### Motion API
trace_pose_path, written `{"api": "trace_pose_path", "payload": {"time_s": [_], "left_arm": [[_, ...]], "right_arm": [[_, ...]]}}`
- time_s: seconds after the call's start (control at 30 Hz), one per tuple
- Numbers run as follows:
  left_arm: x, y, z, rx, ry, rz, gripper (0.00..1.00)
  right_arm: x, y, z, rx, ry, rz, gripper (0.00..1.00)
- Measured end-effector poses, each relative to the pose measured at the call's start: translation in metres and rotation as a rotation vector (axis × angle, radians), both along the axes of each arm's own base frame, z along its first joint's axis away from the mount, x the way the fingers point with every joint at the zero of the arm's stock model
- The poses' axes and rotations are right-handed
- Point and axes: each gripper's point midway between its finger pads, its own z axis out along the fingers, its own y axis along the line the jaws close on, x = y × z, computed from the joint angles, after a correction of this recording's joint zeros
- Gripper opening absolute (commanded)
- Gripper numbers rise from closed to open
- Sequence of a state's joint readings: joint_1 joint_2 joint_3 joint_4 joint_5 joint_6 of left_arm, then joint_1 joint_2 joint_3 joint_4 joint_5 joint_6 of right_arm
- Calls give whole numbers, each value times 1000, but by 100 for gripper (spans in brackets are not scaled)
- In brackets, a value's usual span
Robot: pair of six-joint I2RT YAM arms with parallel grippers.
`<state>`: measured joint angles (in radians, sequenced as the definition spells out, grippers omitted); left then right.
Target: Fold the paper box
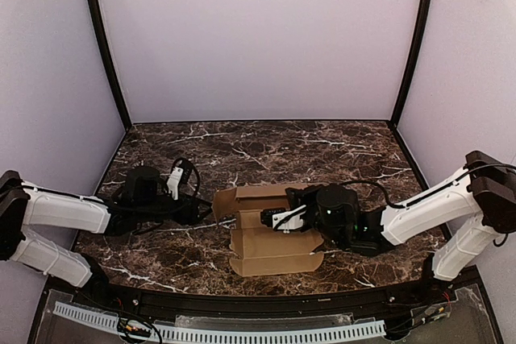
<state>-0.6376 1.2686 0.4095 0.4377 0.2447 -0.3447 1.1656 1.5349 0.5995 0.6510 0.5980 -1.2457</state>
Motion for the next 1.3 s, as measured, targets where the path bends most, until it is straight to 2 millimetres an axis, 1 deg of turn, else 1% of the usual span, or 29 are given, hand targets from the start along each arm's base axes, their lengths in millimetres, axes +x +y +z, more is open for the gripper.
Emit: {"api": "trace_pose_path", "payload": {"time_s": [0.13,0.23,0.6,0.83,1.03,1.3], "left_arm": [[-4,-6,-10,2,28,-42,68],[-4,-12,-14,2,39,-72,68],[-3,-29,-9,-30,35,-156,65],[-8,-33,-9,-42,43,-189,64],[-8,-35,-6,-55,31,-198,63],[-4,-38,-7,-56,32,-198,63]], "right_arm": [[-1,3,-2,-6,-9,8,0],[-2,5,-5,-10,-8,11,0],[0,4,-13,-19,0,-3,0],[2,4,-22,-29,4,-18,0],[2,4,-22,-28,1,-22,0],[3,4,-22,-28,0,-27,0]]}}
